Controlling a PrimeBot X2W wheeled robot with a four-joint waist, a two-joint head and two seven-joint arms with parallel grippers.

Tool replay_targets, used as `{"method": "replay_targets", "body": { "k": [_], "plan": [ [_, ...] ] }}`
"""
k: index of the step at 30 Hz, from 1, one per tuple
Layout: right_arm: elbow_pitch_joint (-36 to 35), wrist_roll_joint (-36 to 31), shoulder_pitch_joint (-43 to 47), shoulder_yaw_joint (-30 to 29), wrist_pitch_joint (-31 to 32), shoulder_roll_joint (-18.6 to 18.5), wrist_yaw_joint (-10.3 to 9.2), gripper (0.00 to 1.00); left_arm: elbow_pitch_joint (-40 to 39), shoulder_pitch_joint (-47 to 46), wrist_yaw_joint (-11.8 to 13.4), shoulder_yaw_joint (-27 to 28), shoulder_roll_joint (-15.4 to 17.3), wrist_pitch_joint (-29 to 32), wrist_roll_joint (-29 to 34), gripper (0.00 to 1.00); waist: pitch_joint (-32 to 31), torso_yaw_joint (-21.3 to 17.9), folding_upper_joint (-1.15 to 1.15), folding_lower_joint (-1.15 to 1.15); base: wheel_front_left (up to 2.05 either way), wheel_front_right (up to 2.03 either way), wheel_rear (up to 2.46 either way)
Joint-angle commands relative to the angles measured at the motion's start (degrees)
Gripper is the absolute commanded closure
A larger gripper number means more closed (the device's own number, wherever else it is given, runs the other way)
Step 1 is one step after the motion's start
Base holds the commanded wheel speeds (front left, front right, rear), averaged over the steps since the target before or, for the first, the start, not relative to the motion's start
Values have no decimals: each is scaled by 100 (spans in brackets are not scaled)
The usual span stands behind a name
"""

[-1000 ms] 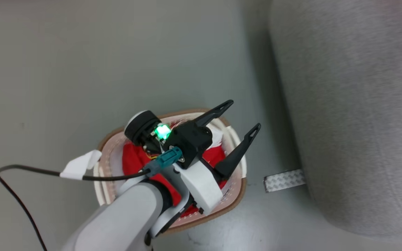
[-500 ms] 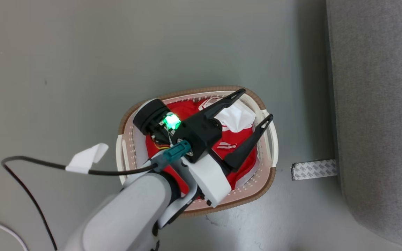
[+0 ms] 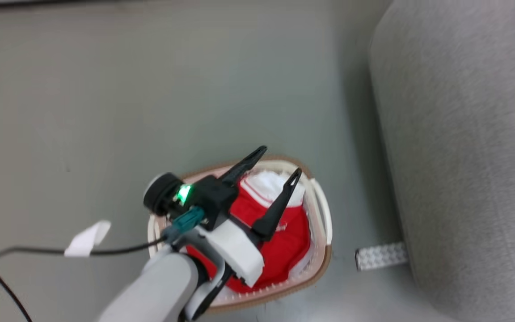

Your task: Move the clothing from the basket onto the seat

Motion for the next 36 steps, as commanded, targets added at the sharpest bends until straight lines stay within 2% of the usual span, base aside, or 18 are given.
{"method": "replay_targets", "body": {
  "k": [1, 6, 12, 19, 23, 29, 36],
  "plan": [
    [-331, 220, 439, 262, 3, -5, -14, 0, 90, 220, 88, 40, -47, -212, -126, 0, -663, 23, 0, 0, 0, 0, 0],
    [-1137, 516, 1416, 1008, 4, 53, -14, 0, 354, 669, 306, 165, -104, -712, -224, 0, -1360, 224, 0, 0, 0, 0, 0],
    [-1754, 686, 2252, 1463, 5, 182, -13, 0, 641, 1129, 557, 344, -66, -1125, -330, 0, -1859, 453, 0, 0, 0, 0, 0],
    [-2144, 696, 3169, 2096, 5, 481, -13, 0, 1007, 1768, 910, 633, 80, -1536, -356, 0, -2382, 657, 0, 0, 0, 0, 0],
    [-2189, 719, 3644, 2314, 5, 653, -14, 0, 1127, 2181, 1094, 876, 58, -1639, -404, 0, -2625, 725, 0, 0, 0, 0, 0],
    [-2217, 767, 4184, 2437, 5, 784, -13, 0, 943, 2732, 1144, 1429, -55, -1655, -253, 0, -2835, 829, 0, 0, 0, 0, 0],
    [-2022, 942, 4502, 2792, 5, 791, -13, 0, 784, 3324, 991, 2202, -287, -1656, 144, 0, -2990, 880, 0, 0, 0, 0, 0]
  ]
}}
